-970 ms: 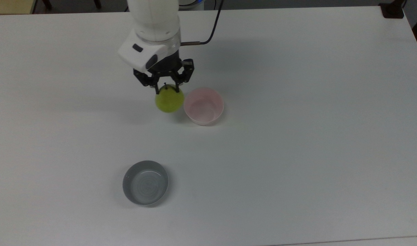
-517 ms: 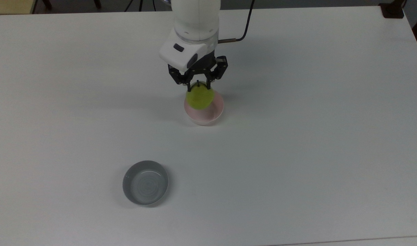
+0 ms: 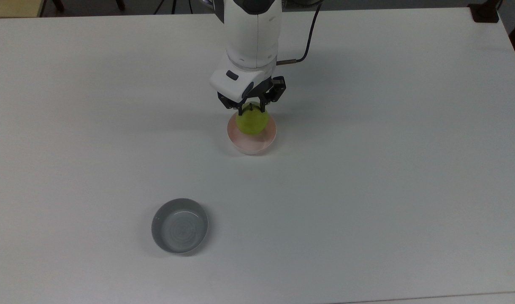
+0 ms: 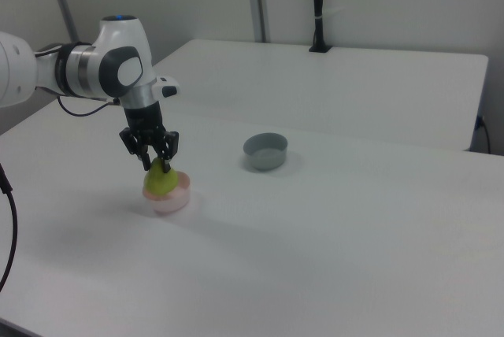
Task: Place the pear in the bowl
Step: 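Lower the pear into the pink bowl and open the gripper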
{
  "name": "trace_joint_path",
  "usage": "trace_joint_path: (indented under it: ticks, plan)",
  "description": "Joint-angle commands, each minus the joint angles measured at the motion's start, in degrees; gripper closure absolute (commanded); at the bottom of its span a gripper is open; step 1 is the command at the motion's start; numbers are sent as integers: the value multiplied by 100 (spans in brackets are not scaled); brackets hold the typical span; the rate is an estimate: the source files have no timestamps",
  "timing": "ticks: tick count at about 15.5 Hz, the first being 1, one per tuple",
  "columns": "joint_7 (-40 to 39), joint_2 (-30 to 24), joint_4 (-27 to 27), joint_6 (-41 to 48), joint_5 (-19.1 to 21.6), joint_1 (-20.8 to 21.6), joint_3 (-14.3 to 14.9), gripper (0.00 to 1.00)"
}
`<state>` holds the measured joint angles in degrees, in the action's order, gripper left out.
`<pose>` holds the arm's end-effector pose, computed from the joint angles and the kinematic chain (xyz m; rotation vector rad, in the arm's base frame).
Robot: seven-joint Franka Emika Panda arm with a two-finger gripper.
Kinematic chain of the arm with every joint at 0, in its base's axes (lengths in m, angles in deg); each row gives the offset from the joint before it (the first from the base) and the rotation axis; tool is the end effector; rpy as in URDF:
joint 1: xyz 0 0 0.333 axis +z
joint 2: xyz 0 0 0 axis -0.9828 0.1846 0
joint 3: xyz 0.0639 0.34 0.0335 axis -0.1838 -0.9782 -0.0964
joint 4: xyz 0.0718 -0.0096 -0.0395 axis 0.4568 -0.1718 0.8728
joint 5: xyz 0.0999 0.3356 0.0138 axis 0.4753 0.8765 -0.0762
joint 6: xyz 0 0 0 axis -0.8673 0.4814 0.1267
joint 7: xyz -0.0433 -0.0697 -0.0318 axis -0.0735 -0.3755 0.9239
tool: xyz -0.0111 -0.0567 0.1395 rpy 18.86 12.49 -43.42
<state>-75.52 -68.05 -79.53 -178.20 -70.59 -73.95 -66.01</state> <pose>0.5928 0.0982 0.4120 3.1105 0.3140 -0.0613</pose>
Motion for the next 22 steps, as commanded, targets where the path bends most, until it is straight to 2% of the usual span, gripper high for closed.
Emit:
trace_joint_path:
  ticks: [1, 6, 16, 17, 19, 21, 22]
  plan:
    - [114, -42, -204, -304, -131, 39, 17, 60]
    - [114, 64, -204, -550, -149, 30, 17, 60]
    - [114, 257, -187, -594, -316, 39, 17, 51]
    - [123, 257, -187, -594, -316, 39, 17, 46]
    - [123, 240, -178, -559, -316, 39, 17, 15]
    - [132, 222, -152, -515, -316, 117, 17, 0]
    - [132, 196, -151, -497, -316, 170, 17, 0]
